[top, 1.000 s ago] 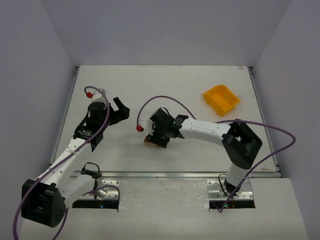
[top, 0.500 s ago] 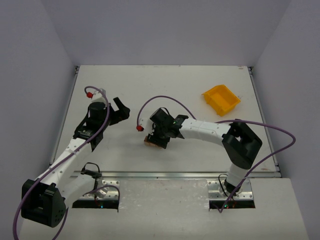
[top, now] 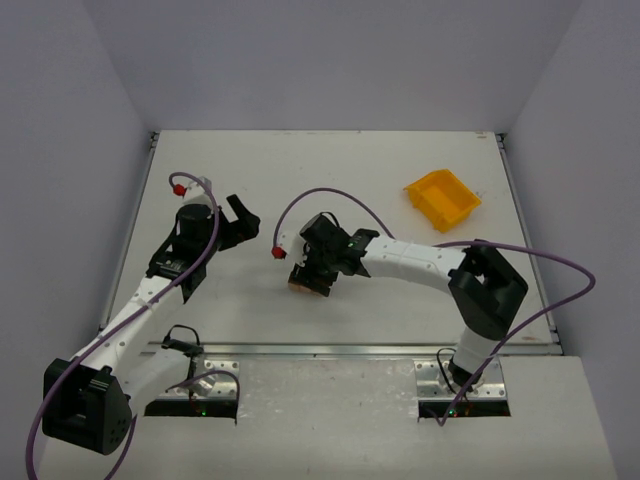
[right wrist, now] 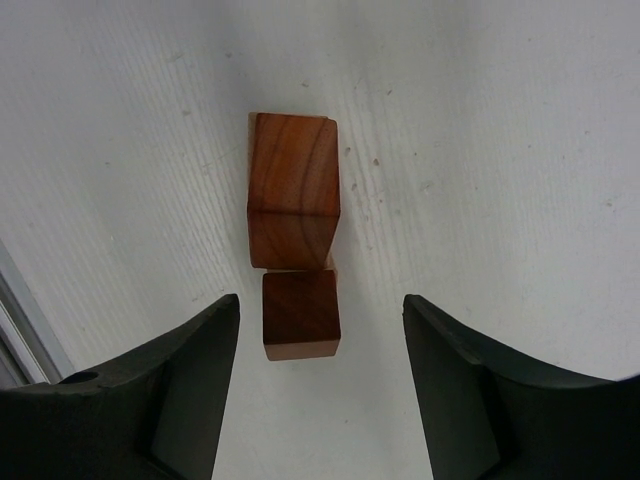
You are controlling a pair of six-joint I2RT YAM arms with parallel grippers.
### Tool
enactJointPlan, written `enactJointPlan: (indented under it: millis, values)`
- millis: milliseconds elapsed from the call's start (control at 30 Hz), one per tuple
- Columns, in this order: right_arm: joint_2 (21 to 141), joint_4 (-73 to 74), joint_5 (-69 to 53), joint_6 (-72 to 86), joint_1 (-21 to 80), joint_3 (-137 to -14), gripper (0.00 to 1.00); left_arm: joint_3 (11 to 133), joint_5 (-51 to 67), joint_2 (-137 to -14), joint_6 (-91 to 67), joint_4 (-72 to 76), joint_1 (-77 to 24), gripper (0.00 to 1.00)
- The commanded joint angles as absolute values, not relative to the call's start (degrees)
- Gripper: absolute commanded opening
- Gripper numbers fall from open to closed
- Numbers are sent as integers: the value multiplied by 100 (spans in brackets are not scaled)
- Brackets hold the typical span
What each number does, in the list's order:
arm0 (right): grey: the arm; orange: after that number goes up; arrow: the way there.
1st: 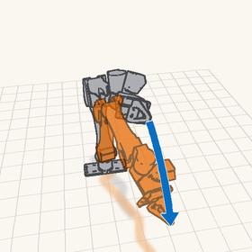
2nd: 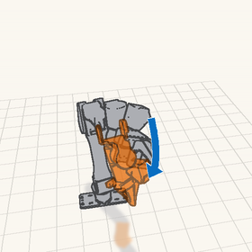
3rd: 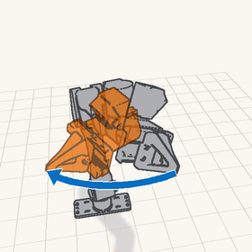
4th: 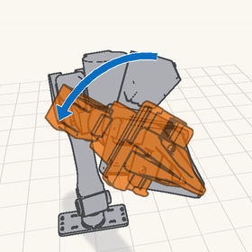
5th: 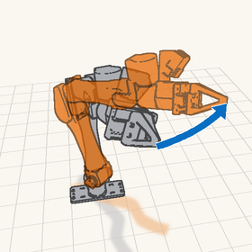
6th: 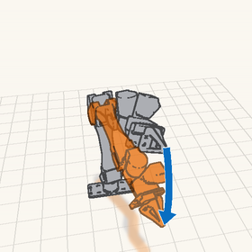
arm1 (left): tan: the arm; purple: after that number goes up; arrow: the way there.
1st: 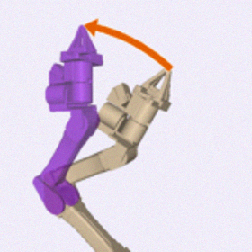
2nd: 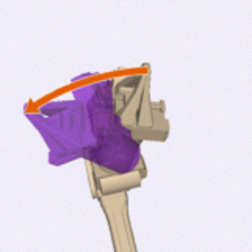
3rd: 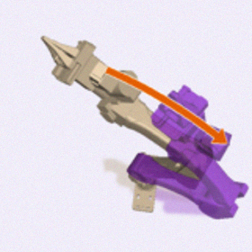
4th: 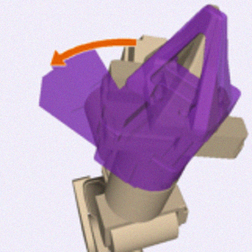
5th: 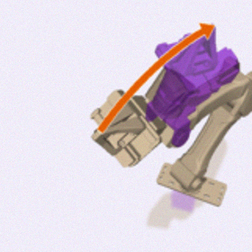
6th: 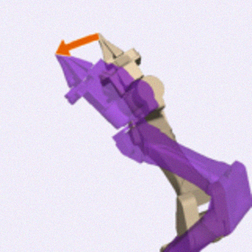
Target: Build the wood block tower
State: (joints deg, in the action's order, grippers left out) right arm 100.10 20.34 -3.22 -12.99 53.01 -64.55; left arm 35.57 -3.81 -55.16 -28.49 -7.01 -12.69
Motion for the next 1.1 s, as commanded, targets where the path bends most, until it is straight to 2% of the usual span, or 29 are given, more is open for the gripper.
enactJointPlan:
  millis: [0, 100, 167, 200, 267, 367, 433, 567, 700, 767, 800, 867, 967, 1067]
  values:
    - [9396, 1450, -359, -1165, 5326, -6386, 67, 3533, -379, -5414, -2786, -466, -1274, 100]
    - [9072, 1243, -333, -1114, 5326, -6254, 67, 3533, -369, -5423, -2786, -457, -1266, 100]
    - [8894, 1081, -290, -1046, 5326, -6160, 61, 3533, -369, -5414, -2786, -457, -1274, 100]
    - [8711, 1029, -290, -993, 5317, -6039, 53, 3533, -369, -5414, -2786, -457, -1274, 100]
    - [8497, 934, -91, -840, 5299, -5867, 30, 3533, -369, -5406, -2795, -457, -1274, 100]
    - [8389, 956, 287, -702, 5233, -5701, 15, 3540, -347, -5427, -2795, -442, -1274, 100]
    - [8347, 977, 454, -524, 5086, -5525, 12, 3542, -343, -5449, -2795, -439, -1274, 100]
    - [8122, 1003, 906, 246, 4819, -5168, 19, 3533, -402, -5430, -2804, -450, -1274, 100]
    - [7299, 993, 1013, 1957, 3627, -4470, 39, 3558, -634, -5397, -2845, -558, -1276, 100]
    - [6860, 990, 1502, 2436, 3157, -3891, 56, 3560, -723, -5382, -2890, -579, -1274, 100]
    - [6717, 993, 1731, 2528, 3095, -3763, 60, 3560, -768, -5379, -2900, -601, -1274, 100]
    - [6225, 1002, 2256, 2871, 2998, -3381, 98, 3585, -868, -5383, -2944, -654, -1274, 100]
    - [5471, 1080, 2932, 3467, 2933, -2897, 99, 3664, -1199, -5425, -3043, -836, -1274, 100]
    - [5019, 1133, 2895, 3445, 2936, -2671, 99, 3683, -1299, -5409, -3059, -902, -1274, 100]
